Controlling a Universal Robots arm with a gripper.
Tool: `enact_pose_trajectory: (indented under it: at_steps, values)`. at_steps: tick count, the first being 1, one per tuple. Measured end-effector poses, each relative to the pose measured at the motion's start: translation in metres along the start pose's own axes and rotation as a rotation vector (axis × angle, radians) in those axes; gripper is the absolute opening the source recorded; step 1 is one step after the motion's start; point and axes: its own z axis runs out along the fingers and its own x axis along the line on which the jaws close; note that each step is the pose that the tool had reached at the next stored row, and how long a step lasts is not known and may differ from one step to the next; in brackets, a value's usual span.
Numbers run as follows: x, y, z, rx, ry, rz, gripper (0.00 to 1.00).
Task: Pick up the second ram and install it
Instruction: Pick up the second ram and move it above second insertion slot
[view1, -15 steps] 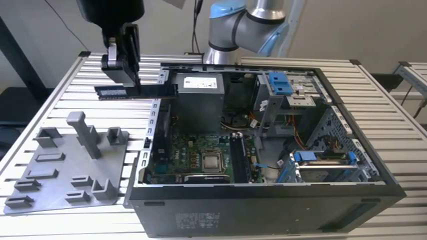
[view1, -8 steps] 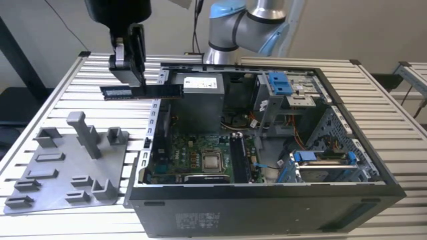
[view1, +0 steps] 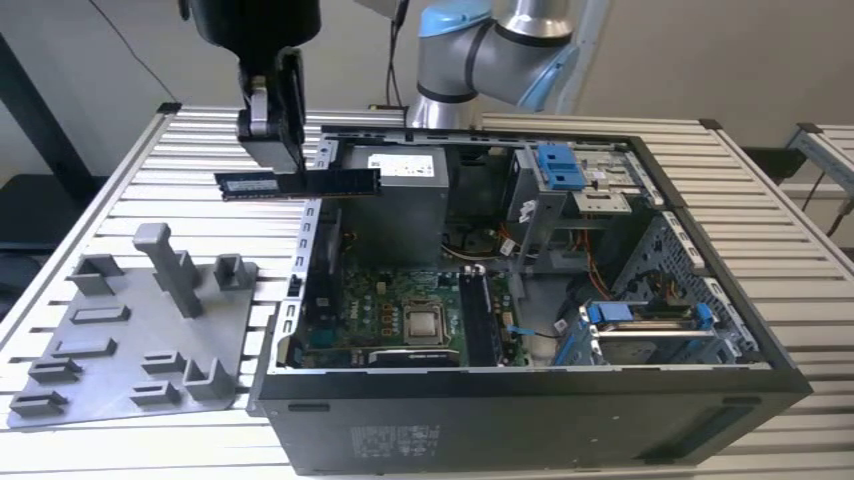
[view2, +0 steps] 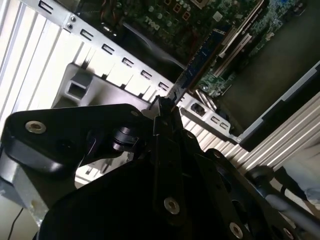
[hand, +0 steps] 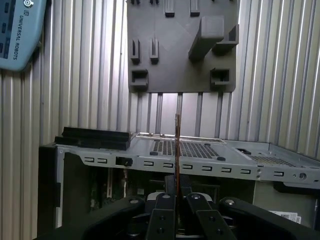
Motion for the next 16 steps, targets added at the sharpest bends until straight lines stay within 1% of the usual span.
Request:
enact_pose_trajectory:
  at_steps: [4, 12, 16]
  values:
    - [0.0002, -0.0045, 0.0, 0.0001, 0.0, 0.0, 0.14]
    - [0.0021, -0.0163, 0.0001, 0.0, 0.0, -0.001, 0.14]
    - [0.0024, -0.0193, 0.0002, 0.0, 0.0, -0.001, 0.14]
